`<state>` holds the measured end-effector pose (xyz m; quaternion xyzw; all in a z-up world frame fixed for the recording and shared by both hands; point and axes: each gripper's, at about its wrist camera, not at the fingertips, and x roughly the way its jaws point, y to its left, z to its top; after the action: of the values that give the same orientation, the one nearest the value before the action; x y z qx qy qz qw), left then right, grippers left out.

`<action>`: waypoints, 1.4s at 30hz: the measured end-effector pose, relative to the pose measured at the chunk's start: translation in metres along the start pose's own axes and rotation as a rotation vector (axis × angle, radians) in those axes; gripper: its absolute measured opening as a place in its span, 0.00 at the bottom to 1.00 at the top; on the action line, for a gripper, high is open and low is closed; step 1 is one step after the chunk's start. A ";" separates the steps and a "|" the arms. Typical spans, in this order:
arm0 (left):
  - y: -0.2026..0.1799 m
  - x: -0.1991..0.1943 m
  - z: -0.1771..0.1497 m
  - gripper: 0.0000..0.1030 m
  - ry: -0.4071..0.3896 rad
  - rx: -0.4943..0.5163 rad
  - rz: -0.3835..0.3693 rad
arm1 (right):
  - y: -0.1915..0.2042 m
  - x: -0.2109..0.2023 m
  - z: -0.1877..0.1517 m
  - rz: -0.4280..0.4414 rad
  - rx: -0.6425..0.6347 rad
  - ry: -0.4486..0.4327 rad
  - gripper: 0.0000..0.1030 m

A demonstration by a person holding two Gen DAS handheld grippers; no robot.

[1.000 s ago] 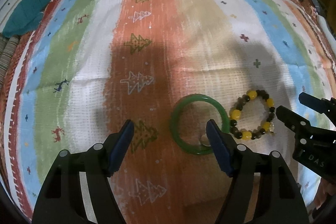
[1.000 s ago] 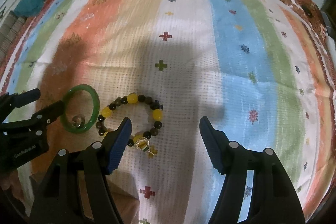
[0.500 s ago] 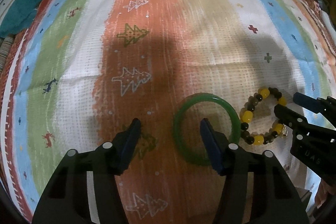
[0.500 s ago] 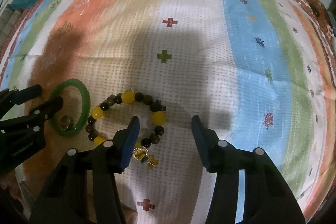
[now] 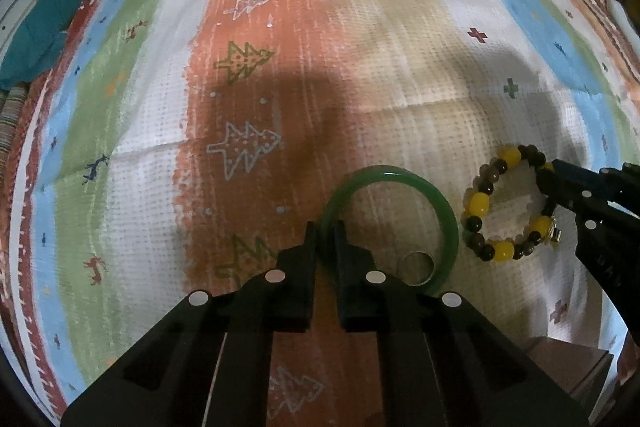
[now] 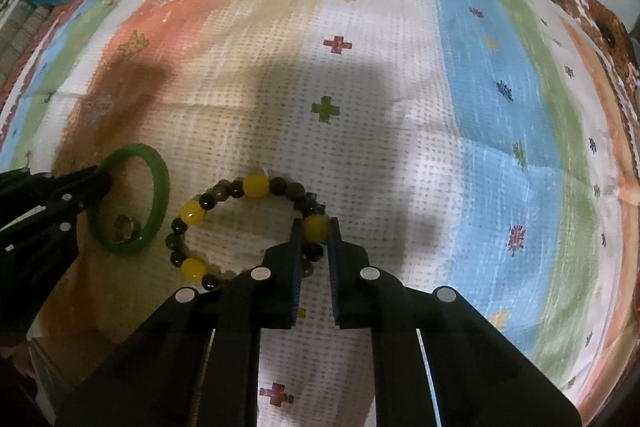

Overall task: Organize jewelry
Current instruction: 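Grasp the green jade bangle rim with the left tool while the right tool grasps the yellow-and-black bracelet, then lift both held pieces off the cloth and carry them over the silver tin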

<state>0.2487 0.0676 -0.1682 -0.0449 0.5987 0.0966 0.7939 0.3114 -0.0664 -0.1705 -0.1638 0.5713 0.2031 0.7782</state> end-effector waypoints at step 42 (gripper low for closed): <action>-0.007 -0.082 -0.012 0.07 -0.140 -0.046 -0.086 | 0.010 -0.101 -0.021 0.076 0.024 -0.220 0.12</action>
<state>0.2168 0.0501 -0.0934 -0.0820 0.5370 0.0792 0.8358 0.2623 -0.0815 -0.0808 -0.1094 0.4908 0.2422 0.8297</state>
